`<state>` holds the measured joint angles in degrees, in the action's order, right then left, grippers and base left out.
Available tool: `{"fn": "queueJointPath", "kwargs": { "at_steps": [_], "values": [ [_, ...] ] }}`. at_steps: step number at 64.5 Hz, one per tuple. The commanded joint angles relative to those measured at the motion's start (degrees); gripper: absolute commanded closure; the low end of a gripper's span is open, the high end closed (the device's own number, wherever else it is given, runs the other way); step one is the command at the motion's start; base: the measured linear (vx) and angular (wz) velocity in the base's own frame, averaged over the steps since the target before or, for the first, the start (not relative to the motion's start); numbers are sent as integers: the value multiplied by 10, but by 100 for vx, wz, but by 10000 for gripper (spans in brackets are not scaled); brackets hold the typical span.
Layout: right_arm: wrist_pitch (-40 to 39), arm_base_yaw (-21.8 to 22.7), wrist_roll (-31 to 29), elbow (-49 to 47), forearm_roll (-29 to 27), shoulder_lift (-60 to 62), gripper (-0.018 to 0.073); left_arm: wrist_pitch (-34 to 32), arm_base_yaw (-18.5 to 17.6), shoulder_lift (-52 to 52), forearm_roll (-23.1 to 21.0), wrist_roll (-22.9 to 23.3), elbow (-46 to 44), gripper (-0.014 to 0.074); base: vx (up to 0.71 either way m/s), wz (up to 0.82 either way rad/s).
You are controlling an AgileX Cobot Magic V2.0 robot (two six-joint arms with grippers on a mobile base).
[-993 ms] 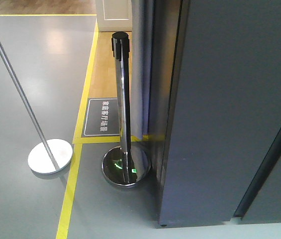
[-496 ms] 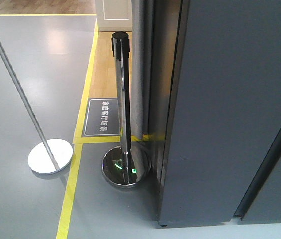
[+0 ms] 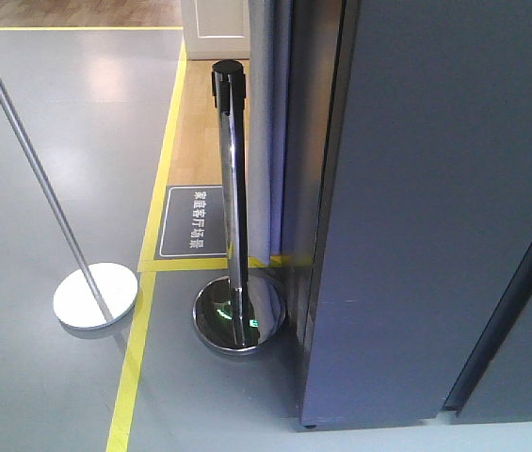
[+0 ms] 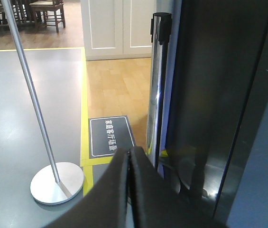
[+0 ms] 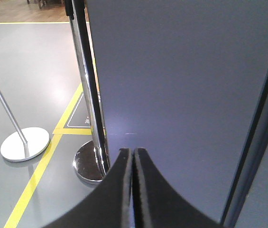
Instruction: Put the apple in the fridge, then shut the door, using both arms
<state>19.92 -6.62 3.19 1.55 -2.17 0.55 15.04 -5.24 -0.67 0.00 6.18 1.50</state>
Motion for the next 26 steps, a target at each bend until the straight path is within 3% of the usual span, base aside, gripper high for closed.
{"fn": "queueJointPath", "kwargs": {
  "at_steps": [1,26],
  "values": [
    [-40,2,-1,6,-1,6,568,-40,0,-8,0,3,11,602,0,0],
    [-39,2,-1,6,-1,6,568,-40,0,-8,0,3,11,602,0,0]
  ]
}}
